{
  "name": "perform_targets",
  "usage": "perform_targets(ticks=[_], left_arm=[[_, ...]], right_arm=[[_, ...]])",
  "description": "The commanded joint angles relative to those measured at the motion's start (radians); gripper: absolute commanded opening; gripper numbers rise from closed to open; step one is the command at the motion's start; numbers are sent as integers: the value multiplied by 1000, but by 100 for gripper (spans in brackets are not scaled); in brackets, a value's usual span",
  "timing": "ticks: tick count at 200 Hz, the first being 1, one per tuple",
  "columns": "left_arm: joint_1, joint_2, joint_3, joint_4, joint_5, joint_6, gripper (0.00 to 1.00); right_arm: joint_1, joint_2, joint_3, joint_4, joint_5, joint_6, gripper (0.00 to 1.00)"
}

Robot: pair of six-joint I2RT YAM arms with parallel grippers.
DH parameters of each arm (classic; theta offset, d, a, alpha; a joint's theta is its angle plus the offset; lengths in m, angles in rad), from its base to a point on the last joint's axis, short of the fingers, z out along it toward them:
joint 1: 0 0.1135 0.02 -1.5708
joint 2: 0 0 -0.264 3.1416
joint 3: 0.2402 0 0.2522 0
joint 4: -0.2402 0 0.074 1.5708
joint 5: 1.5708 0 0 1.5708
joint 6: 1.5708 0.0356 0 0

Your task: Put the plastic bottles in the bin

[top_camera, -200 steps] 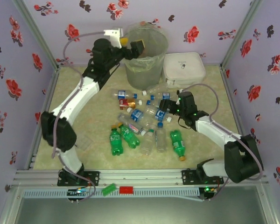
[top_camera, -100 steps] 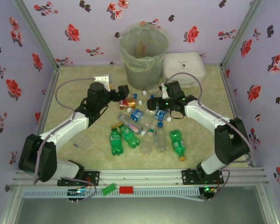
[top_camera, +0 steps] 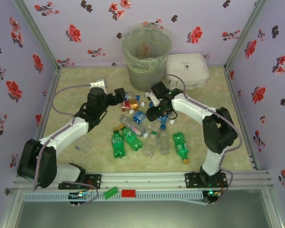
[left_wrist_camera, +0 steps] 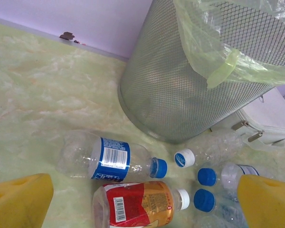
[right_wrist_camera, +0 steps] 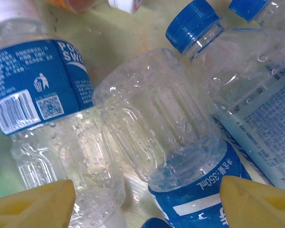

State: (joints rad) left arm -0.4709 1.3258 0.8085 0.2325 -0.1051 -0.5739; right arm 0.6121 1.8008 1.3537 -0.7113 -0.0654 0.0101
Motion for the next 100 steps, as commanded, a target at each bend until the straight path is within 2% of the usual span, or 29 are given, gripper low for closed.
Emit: perform_targets(ticks=[1, 45, 100], left_arm=[[4, 16, 1, 36, -15, -29, 100], [7, 6, -21, 22, -12, -28, 100], [12, 18, -22, 28, -11, -32, 100]], right_arm=[[15, 52, 44, -107, 99, -75, 77], [31, 120, 80, -137, 163, -113, 73], [49, 163, 93, -106, 177, -123, 75]])
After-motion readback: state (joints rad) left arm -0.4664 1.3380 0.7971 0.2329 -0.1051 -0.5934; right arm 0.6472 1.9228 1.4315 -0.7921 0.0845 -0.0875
